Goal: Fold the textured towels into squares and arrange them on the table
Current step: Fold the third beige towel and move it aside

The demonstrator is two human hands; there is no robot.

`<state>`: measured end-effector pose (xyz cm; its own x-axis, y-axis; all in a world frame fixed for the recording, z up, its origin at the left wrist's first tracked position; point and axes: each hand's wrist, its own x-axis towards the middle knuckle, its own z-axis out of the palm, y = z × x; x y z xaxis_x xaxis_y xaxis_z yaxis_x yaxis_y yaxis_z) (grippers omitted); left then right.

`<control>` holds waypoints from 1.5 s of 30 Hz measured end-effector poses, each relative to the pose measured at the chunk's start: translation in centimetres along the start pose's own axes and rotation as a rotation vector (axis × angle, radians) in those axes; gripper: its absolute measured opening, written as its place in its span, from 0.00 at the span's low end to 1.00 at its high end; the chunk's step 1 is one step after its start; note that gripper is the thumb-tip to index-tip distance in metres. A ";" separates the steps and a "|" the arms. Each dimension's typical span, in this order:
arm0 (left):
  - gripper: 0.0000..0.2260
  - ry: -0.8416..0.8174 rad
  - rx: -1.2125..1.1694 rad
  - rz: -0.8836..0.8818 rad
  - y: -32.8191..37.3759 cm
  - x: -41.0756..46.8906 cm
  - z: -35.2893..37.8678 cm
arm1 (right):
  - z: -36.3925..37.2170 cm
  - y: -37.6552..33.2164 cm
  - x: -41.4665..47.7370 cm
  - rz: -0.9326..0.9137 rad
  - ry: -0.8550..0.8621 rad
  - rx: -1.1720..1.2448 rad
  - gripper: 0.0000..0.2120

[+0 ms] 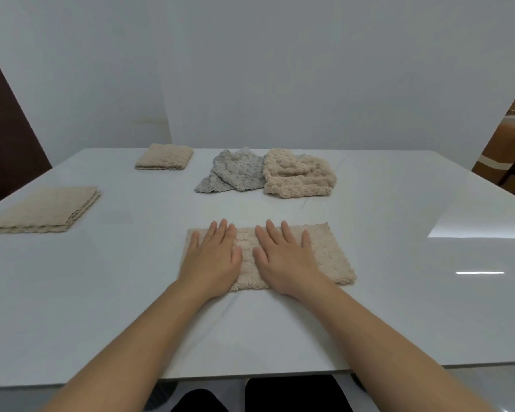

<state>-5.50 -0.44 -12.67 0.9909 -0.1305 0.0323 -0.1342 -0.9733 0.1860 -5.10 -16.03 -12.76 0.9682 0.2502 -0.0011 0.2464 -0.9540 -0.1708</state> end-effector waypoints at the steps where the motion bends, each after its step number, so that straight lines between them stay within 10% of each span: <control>1: 0.25 -0.001 0.002 -0.005 -0.2 0.1 0.1 | 0.0 0.6 0.0 0.003 0.002 0.005 0.27; 11: 0.27 0.024 0.081 -0.190 -1.8 -0.6 -0.6 | -1.0 6.4 -1.1 0.209 0.009 -0.015 0.28; 20: 0.27 0.071 0.026 0.044 7.3 0.3 1.0 | -0.9 6.3 -0.9 0.218 0.020 -0.046 0.28; 35: 0.29 0.029 0.121 -0.281 -4.5 -0.8 -0.1 | -1.8 5.2 -0.9 0.261 0.064 -0.021 0.28; 45: 0.29 0.036 0.149 -0.308 -4.2 -1.1 -0.2 | 0.3 -4.3 1.6 -0.038 0.280 0.010 0.24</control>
<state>-6.00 3.82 -13.31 0.9835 0.1781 0.0319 0.1765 -0.9832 0.0473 -4.65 -11.50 -12.30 0.9330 0.2289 0.2778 0.2836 -0.9427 -0.1756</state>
